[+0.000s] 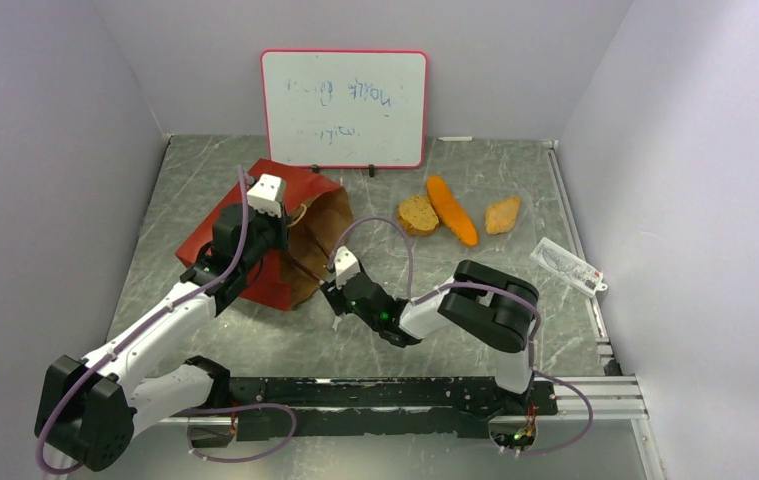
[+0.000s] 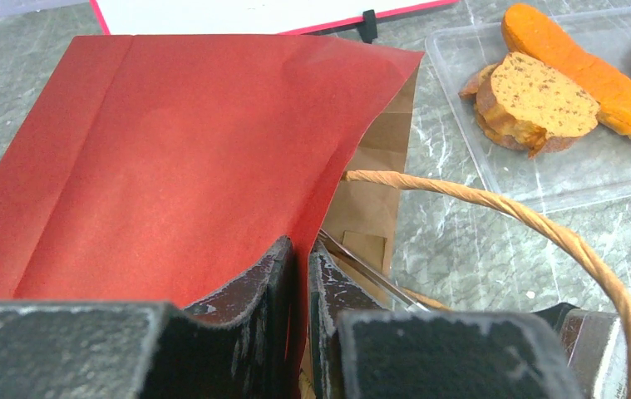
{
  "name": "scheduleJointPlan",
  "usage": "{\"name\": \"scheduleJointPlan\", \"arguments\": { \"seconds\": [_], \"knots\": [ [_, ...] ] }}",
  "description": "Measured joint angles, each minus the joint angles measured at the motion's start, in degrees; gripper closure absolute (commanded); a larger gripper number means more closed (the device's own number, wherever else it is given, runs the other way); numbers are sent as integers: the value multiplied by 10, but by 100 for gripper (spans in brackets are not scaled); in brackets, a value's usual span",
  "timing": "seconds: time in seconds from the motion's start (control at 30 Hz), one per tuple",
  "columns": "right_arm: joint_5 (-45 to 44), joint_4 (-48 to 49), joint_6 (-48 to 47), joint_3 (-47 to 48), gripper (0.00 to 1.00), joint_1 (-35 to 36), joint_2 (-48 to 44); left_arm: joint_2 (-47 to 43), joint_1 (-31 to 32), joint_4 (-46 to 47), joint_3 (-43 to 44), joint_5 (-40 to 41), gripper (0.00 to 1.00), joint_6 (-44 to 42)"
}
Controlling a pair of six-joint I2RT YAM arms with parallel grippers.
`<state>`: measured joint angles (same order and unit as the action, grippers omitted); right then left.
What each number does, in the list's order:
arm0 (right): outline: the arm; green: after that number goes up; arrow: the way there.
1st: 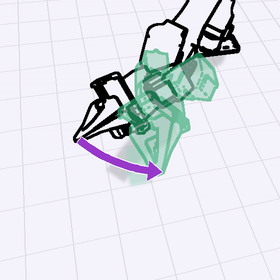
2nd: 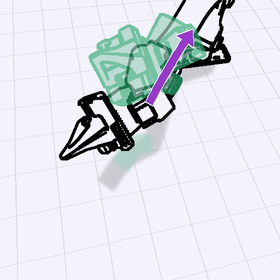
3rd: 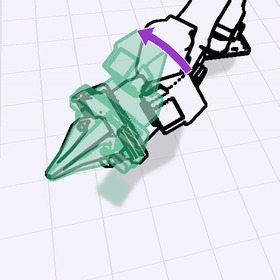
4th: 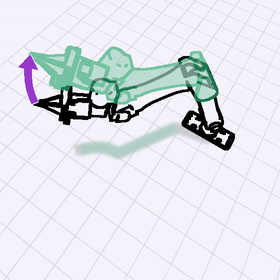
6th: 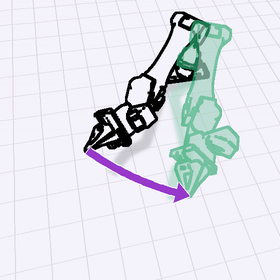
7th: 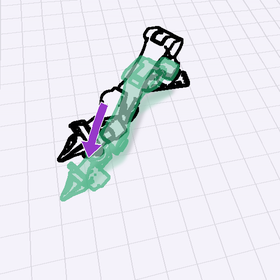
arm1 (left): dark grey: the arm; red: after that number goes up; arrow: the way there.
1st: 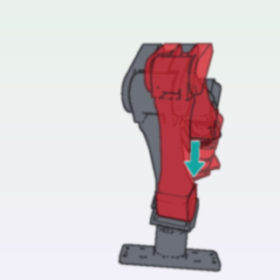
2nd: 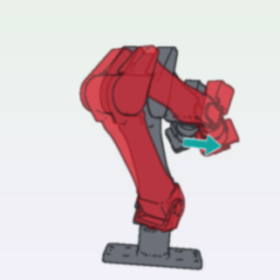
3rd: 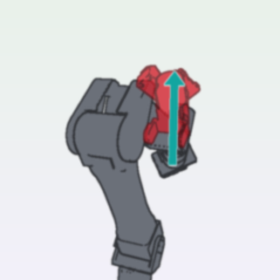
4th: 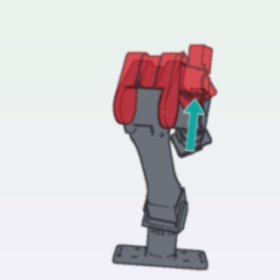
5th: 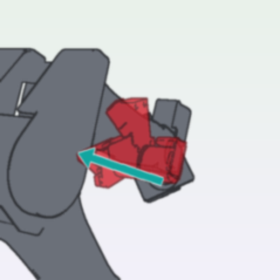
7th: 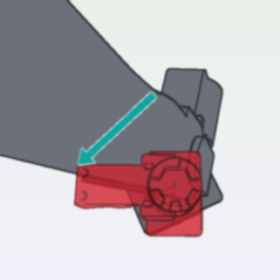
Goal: Take the fake bread out of the paper bag
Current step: Pick up the clamp from the paper bag.
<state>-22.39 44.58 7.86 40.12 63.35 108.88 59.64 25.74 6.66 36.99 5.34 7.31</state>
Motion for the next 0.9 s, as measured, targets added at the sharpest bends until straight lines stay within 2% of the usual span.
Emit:
{"name": "scheduleJointPlan", "arguments": {
  "seconds": [0.3, 0.57, 0.9],
  "knots": [
    [-12, 6, 3, -7, 63, 0, -2, 0, 0, 0, 0, 0, 93, 0],
    [-16, -23, 13, -26, 68, 0, -50, -7, 0, 0, 0, 4, 93, 0],
    [7, -116, 26, 9, 67, 0, -89, -12, 0, 0, 0, 4, 93, -1]
  ]
}}
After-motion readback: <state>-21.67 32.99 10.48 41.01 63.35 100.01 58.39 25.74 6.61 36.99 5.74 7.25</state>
